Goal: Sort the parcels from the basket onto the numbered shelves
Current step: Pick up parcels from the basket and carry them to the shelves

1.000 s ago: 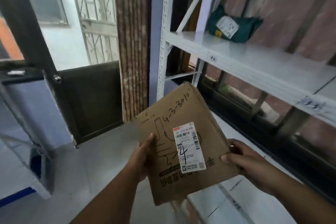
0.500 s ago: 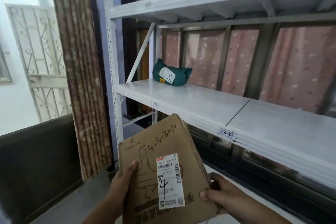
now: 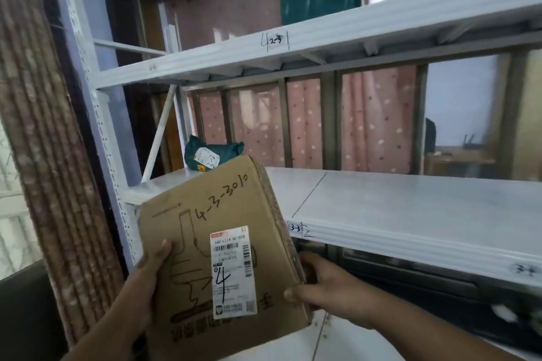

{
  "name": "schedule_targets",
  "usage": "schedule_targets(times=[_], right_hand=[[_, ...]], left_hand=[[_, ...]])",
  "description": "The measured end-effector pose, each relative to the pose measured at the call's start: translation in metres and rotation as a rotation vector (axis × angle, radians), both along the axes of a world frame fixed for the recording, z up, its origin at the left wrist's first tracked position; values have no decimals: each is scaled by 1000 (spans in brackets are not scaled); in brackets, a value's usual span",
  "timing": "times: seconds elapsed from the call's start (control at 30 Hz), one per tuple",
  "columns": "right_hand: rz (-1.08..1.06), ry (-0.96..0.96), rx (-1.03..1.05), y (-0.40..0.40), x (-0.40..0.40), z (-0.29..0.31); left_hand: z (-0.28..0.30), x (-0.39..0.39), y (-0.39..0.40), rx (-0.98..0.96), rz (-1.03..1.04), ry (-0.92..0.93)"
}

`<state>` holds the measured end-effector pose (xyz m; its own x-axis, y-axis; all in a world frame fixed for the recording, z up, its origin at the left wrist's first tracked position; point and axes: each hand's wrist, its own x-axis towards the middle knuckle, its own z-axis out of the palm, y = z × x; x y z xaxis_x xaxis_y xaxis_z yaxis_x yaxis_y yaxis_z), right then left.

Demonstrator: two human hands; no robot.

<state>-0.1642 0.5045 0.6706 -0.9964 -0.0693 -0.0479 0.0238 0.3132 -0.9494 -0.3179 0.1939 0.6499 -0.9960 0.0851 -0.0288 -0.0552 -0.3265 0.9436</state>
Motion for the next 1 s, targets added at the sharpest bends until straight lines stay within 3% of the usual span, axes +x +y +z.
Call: schedule_targets(times=[0.2,0.43,0.7,0.87,1.0], right_hand=[[-145,159,-88,34,27,27],[-368,324,-17,102,74,64],[-494,312,-180,192,117,81],[-569,320,-37,230,150,100],[-659,414,-98,263,168,113]], left_hand=[[73,16,56,-56,-120,127],[131,36,148,-53,-273,209],[161,57,264,-147,-404,284],[169,56,336,-81,-557,269],[171,54,390,-81,-594,343]])
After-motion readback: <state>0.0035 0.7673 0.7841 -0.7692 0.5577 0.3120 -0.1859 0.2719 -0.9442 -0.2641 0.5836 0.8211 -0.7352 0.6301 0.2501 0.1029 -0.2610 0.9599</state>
